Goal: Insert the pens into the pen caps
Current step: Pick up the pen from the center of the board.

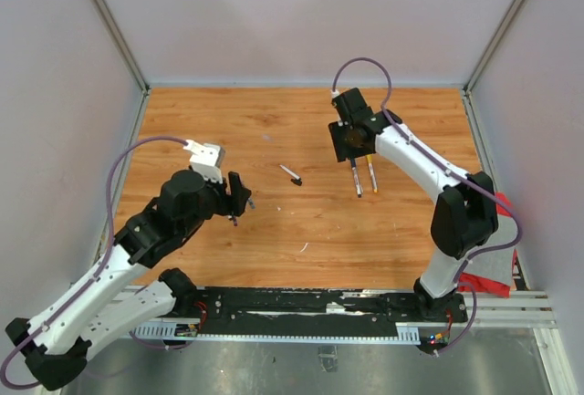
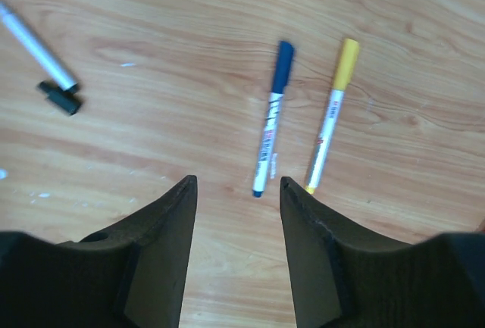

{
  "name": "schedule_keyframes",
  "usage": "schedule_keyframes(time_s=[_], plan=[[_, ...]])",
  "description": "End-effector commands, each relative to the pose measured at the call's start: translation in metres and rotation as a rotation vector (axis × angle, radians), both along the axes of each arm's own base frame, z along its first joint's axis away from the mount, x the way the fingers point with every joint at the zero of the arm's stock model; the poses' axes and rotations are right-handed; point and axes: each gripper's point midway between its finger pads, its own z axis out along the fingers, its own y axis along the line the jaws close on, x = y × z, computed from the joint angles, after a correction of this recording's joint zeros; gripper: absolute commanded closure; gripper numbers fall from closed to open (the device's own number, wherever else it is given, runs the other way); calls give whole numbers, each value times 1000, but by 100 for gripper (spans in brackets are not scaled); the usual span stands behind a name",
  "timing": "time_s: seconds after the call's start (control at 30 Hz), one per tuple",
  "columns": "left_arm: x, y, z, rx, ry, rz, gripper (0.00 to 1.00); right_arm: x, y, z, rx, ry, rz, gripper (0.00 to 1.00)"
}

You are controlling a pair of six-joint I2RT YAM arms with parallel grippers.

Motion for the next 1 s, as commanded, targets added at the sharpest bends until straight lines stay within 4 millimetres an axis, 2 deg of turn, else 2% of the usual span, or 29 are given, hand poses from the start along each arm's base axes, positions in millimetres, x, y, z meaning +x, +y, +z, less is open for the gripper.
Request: schedule_keyframes(time_s=[0.0,0.17,0.27,0.37,0.4,0.63,0.97], plan=[[-5,24,52,-107,-145,91,31,-26,48,4,-5,-26,142,51],[-15,45,66,-145,-204,151,31,-50,135,17,91,-54,301,51],[-20,54,67,-167,-224,175,31,-62,178,12,120,-49,353,52],[-23,63,70,-193,-260,201,31,-69,211,6,142,-43,375,53],[-24,66,71,-198,-268,215,31,-70,221,-6,135,-30,379,53],[-25,69,72,-206,-280,225,31,-66,265,-38,151,1,375,57],[-25,72,73,-206,-287,236,31,-63,289,-70,161,41,370,59]])
